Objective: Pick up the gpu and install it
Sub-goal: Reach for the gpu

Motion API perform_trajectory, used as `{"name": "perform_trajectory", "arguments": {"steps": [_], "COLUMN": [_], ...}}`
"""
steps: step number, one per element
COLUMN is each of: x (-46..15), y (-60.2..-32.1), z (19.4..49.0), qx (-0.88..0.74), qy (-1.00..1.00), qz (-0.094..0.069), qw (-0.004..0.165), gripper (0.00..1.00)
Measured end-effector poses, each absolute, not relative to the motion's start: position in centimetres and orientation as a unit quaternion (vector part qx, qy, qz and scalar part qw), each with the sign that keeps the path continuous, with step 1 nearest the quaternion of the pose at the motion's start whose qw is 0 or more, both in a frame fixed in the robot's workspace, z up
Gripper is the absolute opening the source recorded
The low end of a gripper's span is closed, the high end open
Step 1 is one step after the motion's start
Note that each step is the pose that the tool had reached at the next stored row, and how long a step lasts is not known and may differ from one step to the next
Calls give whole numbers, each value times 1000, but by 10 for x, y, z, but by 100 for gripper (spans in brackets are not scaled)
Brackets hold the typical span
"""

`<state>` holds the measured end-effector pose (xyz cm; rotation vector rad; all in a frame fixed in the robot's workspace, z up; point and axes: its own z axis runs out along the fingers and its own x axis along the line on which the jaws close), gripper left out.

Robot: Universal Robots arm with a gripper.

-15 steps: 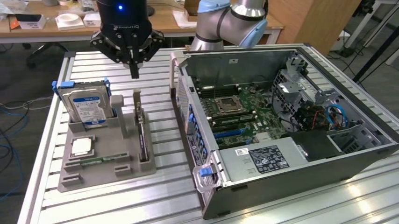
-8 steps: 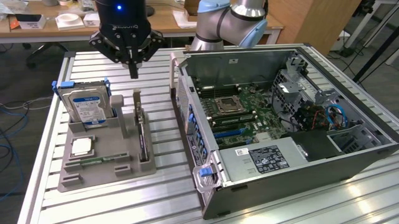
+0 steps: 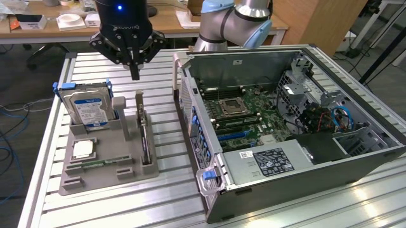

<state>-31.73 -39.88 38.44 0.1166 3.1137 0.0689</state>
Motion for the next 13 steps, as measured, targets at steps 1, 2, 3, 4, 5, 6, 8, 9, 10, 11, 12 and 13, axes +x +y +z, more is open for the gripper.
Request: {"name": "perform_trajectory", "arguments": {"steps": [1, 2, 3, 4, 5, 6, 8, 9, 10, 11, 12, 13], "x": [-318, -318, -318, -318, -319, -319, -319, -320, -320, -320, -321, -321], "y": [-399, -399, -399, -399, -399, -399, -399, -399, -399, -399, -399, -399], "z": [384, 384, 384, 384, 384, 384, 384, 384, 384, 384, 384, 384], "qx": [37, 37, 37, 37, 37, 37, 37, 37, 37, 37, 37, 37], "qy": [999, 999, 999, 999, 999, 999, 999, 999, 999, 999, 999, 999], "qz": [22, 22, 22, 22, 22, 22, 22, 22, 22, 22, 22, 22], "qw": [13, 12, 12, 12, 12, 13, 12, 12, 13, 13, 12, 12], "gripper": [11, 11, 11, 11, 11, 11, 11, 11, 11, 11, 11, 11]}}
